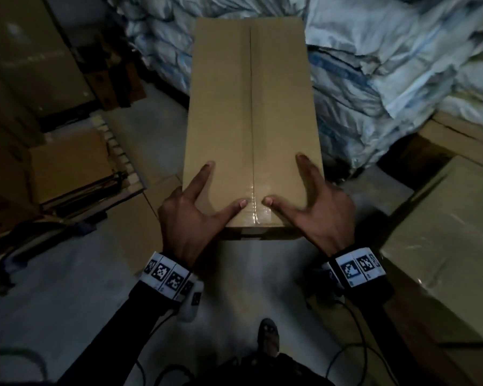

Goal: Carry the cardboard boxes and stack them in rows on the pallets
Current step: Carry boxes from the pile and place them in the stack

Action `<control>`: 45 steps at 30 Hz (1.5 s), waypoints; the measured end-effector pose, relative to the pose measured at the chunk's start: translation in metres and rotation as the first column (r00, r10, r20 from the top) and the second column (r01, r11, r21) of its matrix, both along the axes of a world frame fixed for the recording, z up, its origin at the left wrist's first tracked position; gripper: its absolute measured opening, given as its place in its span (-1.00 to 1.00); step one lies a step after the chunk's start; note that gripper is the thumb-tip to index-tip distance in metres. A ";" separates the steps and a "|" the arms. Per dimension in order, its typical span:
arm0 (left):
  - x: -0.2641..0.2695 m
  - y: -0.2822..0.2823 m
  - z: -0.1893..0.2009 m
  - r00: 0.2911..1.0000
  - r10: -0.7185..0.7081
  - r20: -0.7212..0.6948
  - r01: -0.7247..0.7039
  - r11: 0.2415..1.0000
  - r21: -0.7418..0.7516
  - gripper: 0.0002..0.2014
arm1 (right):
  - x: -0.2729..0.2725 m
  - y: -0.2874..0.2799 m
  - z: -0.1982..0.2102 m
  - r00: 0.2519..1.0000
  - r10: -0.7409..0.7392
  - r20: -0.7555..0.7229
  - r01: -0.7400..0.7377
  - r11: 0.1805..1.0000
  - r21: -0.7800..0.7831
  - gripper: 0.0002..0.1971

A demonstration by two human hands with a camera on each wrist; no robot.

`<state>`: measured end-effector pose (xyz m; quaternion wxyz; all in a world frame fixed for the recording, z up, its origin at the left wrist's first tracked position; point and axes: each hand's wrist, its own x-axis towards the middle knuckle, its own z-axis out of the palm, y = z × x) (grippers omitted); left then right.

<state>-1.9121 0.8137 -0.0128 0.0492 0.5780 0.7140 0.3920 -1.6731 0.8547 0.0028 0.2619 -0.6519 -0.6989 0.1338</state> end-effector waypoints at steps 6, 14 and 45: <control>-0.017 -0.080 0.007 0.989 -0.148 0.031 0.146 0.988 0.057 -0.07 | -0.015 -0.114 0.013 0.992 -0.129 0.000 0.129 0.991 0.018 0.16; -0.001 -0.181 0.030 0.940 -0.326 0.099 0.315 0.943 0.108 -0.11 | -0.005 -0.264 0.029 0.954 -0.296 -0.039 0.299 0.952 0.073 0.14; 0.557 -0.610 0.021 0.242 -0.963 0.120 0.961 0.255 0.104 -0.06 | 0.427 -0.872 0.027 0.367 -0.930 -0.017 0.919 0.359 0.165 0.11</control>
